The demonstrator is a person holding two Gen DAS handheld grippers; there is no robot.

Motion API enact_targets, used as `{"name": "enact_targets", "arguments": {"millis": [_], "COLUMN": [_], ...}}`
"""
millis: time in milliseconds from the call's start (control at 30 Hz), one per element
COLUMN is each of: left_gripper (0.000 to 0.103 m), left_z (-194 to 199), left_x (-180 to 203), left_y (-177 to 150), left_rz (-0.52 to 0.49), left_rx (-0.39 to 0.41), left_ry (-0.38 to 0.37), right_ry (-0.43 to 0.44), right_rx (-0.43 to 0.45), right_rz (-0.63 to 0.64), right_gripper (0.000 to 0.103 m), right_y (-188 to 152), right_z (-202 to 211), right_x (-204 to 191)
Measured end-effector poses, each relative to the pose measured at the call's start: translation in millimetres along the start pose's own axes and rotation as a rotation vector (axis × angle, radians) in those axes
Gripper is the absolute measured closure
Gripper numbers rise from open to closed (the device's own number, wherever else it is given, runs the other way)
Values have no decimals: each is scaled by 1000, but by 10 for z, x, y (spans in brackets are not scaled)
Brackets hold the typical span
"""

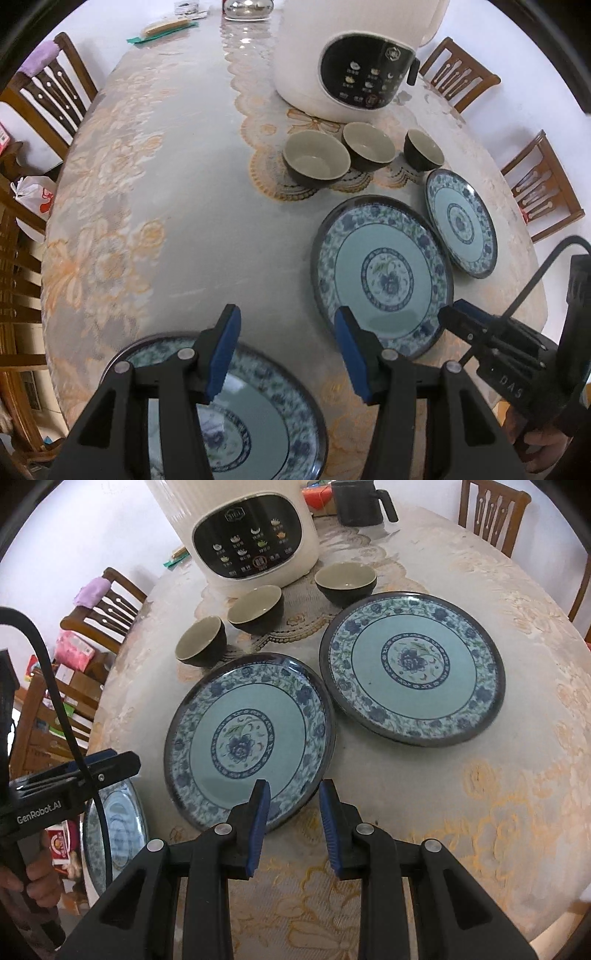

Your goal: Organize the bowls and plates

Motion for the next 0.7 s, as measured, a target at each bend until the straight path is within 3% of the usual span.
{"name": "enact_targets", "arguments": {"millis": [700], "left_gripper": [48], "left_z": [-305], "left_x": [147], "left_y": [227], "left_rz": [-31], "left_rx": [-32], "left_ry": [8], "right_ry": [24], "right_rx": [-19], "right_rz": [-8], "right_gripper": [74], "right_y": [106], "right_z": [-170], "right_x": [71]}}
Point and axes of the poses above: each gripper's, at about its wrist camera, not at the fingertips, and z roughly against the way its jaws point, x to its right, y to its top, the point moved 5 cm from there along -z, roughly the way its jaws point, and after that the axes turned 1 degree about y, right-handed, at the moved point
